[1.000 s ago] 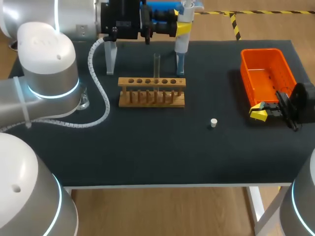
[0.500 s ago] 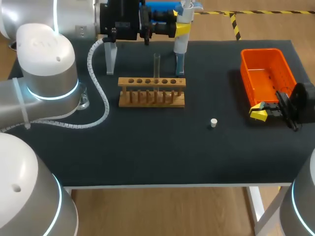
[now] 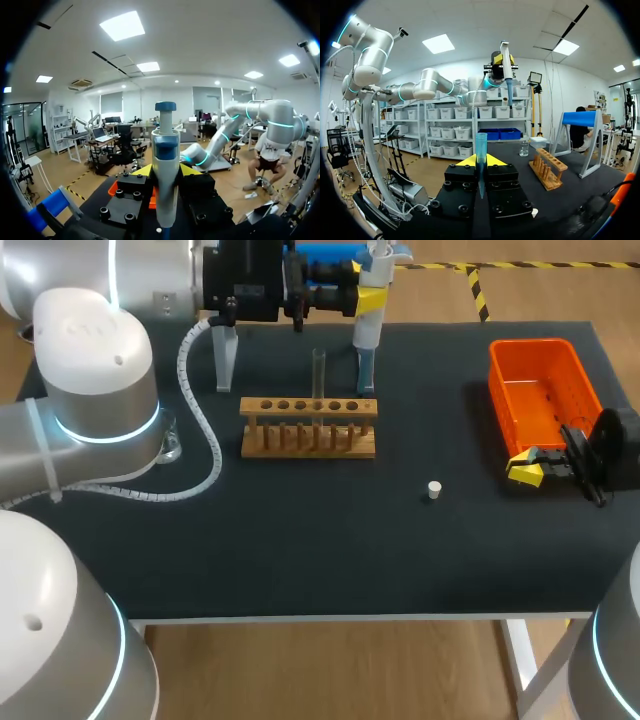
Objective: Invert the test tube, pick up the pipette, mount the tip to pipette, aspirate from beaker and dispense into the tube, eject the tip, return the pipette, and cap with the stopper.
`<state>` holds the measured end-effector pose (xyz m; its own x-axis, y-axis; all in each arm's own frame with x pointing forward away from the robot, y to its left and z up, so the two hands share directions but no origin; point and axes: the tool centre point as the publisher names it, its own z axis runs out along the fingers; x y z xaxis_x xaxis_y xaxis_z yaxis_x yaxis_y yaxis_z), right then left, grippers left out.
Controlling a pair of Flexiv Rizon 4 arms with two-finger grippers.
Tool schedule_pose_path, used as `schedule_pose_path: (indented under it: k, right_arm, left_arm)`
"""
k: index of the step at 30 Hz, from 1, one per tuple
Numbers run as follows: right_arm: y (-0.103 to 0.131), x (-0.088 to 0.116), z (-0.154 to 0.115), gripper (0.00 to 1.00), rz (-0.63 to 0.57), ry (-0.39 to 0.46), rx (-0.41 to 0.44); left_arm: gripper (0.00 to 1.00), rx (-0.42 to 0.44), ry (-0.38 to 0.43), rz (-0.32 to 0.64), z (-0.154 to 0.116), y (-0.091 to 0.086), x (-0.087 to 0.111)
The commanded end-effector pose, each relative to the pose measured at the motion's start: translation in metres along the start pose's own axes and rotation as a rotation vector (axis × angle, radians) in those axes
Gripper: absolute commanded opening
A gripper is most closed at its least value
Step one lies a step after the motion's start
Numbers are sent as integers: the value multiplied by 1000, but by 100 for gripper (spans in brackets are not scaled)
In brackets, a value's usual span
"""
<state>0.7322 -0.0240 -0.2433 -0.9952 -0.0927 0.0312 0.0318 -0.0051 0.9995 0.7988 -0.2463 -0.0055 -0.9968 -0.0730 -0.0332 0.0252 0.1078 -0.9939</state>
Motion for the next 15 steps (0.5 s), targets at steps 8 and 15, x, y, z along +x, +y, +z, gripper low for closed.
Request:
schedule_pose_path:
  k: [8, 15]
  right_arm:
    - [15, -27, 24, 0, -11, -3, 27]
    - [27, -45, 64, 0, -13, 11, 51]
  left_arm:
    - [0, 0, -5, -1, 1, -1, 1]
    - [0, 0, -5, -1, 1, -1, 1]
